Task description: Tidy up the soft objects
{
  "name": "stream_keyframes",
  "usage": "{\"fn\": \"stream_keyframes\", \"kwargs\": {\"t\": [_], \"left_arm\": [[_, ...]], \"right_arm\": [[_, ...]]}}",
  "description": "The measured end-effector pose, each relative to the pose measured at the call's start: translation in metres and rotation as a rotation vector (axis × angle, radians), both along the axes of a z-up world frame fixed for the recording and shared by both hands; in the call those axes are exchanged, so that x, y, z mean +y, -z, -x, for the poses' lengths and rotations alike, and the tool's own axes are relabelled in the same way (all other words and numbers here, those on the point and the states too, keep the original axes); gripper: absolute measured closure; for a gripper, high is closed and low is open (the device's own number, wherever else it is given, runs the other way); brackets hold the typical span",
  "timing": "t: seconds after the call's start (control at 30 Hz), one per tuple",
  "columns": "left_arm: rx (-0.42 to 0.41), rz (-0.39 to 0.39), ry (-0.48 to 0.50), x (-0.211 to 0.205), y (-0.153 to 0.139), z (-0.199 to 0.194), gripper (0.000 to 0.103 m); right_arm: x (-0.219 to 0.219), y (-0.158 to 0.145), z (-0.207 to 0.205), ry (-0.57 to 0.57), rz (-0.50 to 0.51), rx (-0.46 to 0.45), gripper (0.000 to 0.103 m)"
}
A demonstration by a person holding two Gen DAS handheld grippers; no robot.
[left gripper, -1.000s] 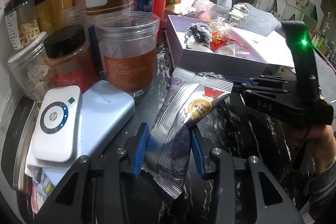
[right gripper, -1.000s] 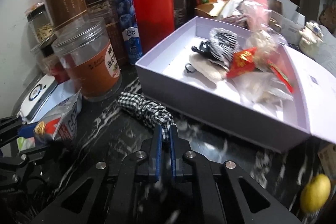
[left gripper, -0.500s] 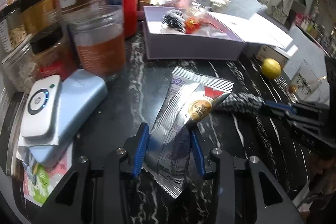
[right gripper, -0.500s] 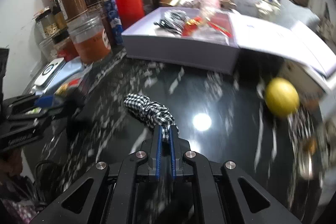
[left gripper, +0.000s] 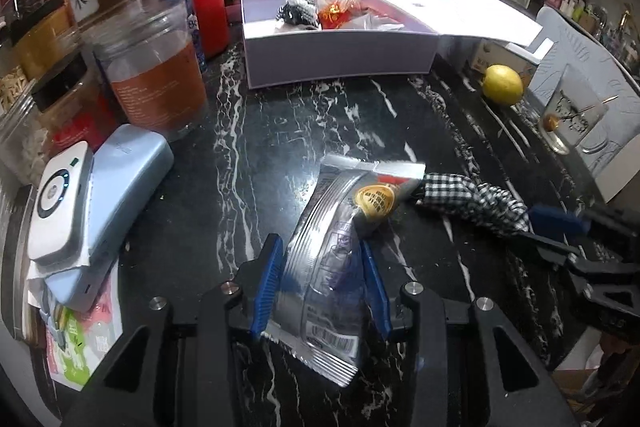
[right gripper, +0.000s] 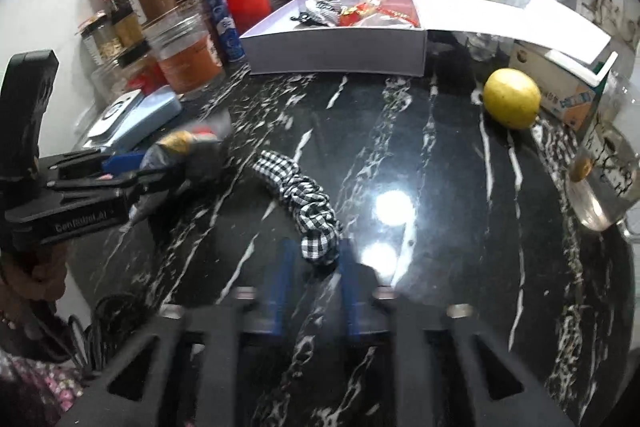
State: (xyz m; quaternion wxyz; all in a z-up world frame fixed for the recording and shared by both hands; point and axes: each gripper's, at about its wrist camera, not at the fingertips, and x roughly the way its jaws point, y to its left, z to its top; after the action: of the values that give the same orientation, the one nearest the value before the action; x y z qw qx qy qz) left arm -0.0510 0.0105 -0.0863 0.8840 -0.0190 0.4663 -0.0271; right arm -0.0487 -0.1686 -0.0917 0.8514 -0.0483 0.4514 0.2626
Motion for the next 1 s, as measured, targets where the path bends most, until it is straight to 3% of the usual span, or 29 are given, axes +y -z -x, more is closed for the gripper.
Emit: {"fn": "stream_keyframes", "kwargs": {"t": [0.03,0.17,0.27,0.5,0.77,1.0], "left_arm": [[0.012,0.004,0.000,0.000,0.003,-0.003,0.061],[0.025,0.026,0.007,0.002,0.009,-0.010,0.060],[0.016,0.047,0.015,0.004,0.011,-0.013,0.058],[-0.018,-0.019,0.027,-0.003,0.014,-0.018,0.058],[-0.039,-0.028,0.026,-0.003,0.015,-0.024,0.058],[-0.051,-0.029,0.016,-0.002,0.016,-0.028,0.058]], "right_arm": [[0.001,-0.001,-0.002,0.002,0.007,-0.012,0.048],[0.006,-0.003,-0.010,-0.035,0.014,-0.028,0.041],[0.012,-0.001,-0.018,-0.058,-0.004,-0.022,0.041],[0.027,0.008,-0.031,-0.098,0.001,0.002,0.041],[0.033,0.016,-0.034,-0.110,0.021,0.018,0.041],[0.030,0.018,-0.039,-0.083,0.047,-0.033,0.045]]}}
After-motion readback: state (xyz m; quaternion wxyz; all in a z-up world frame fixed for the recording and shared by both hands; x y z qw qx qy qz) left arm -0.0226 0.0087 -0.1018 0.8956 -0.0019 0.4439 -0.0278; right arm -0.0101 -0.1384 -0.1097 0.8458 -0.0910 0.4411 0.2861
